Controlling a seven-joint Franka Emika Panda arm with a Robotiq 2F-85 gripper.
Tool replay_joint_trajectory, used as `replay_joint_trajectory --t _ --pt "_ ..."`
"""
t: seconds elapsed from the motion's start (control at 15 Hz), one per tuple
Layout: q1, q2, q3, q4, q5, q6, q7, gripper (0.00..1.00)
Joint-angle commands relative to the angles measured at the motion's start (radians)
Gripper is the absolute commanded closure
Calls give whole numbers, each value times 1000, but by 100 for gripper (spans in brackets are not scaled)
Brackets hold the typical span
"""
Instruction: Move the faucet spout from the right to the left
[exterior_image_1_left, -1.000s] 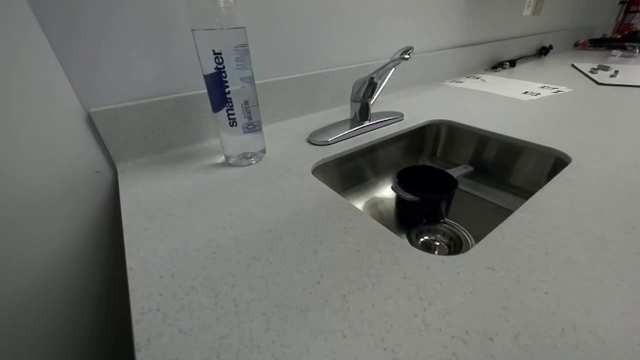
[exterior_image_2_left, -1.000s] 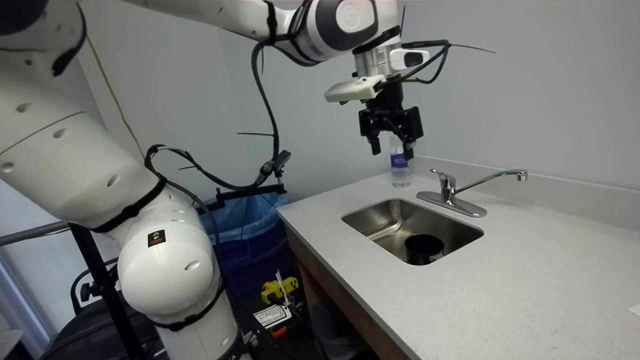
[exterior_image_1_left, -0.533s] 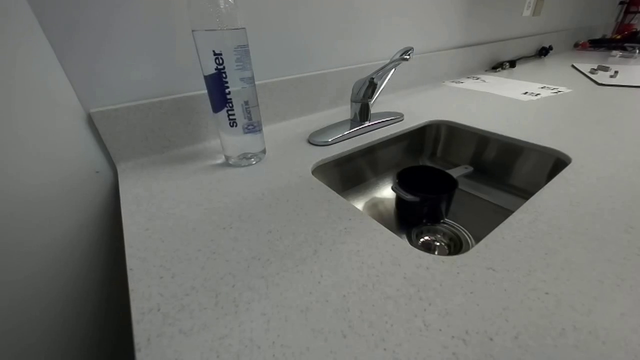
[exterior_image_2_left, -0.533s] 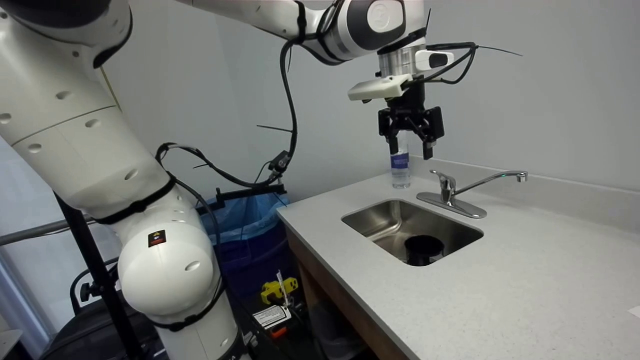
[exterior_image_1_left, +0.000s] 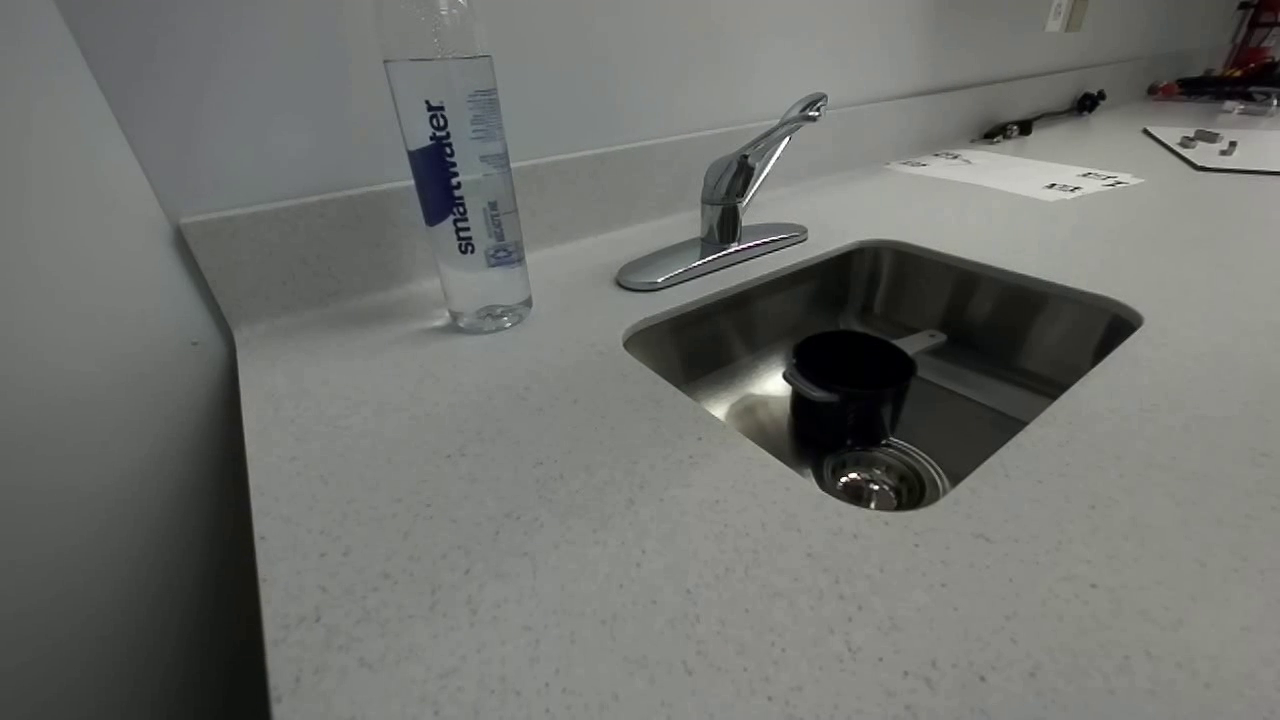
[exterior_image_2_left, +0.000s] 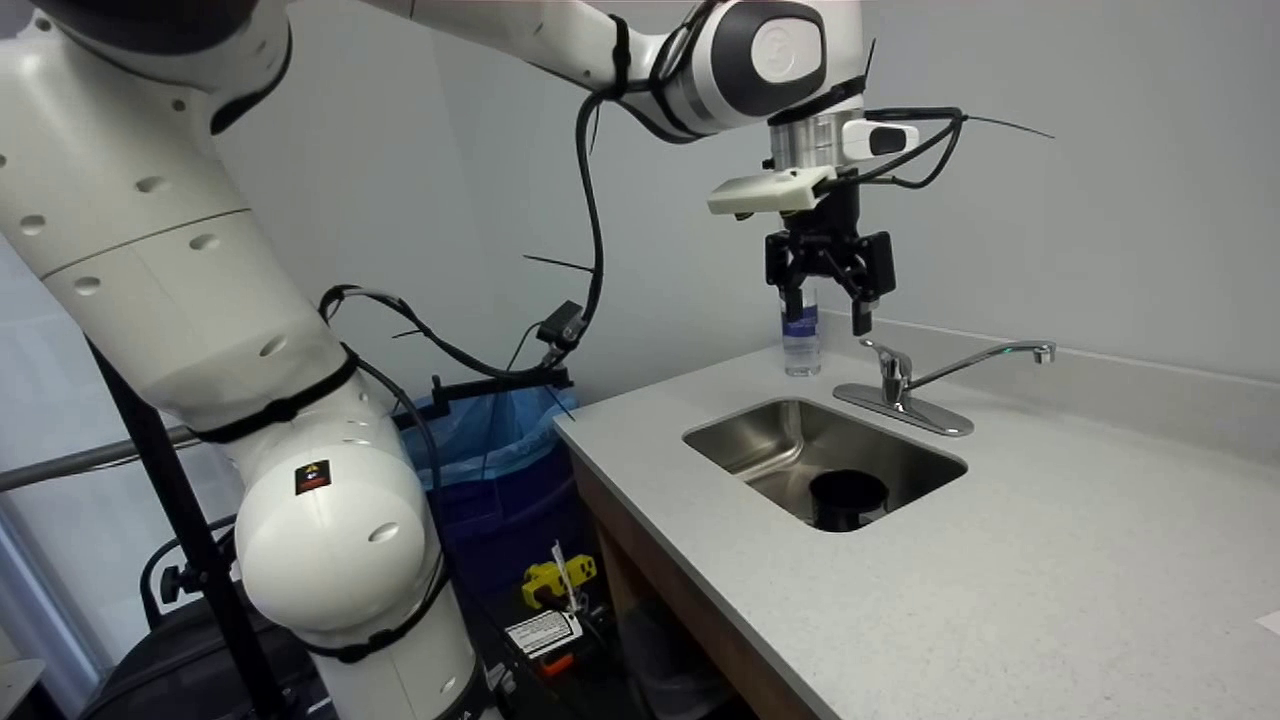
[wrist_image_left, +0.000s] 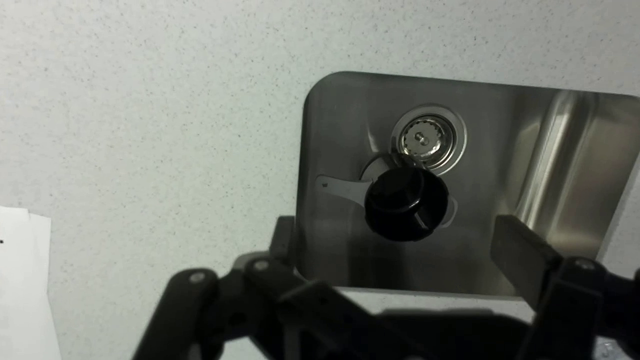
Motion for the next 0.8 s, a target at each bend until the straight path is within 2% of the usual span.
replay_joint_trajectory --t 0.0,0.4,0.73 --pt "-26 122 -8 101 26 17 -32 0" --pt "-52 319 -10 263 39 123 -111 0" --pt "-59 474 5 429 -1 190 -132 0"
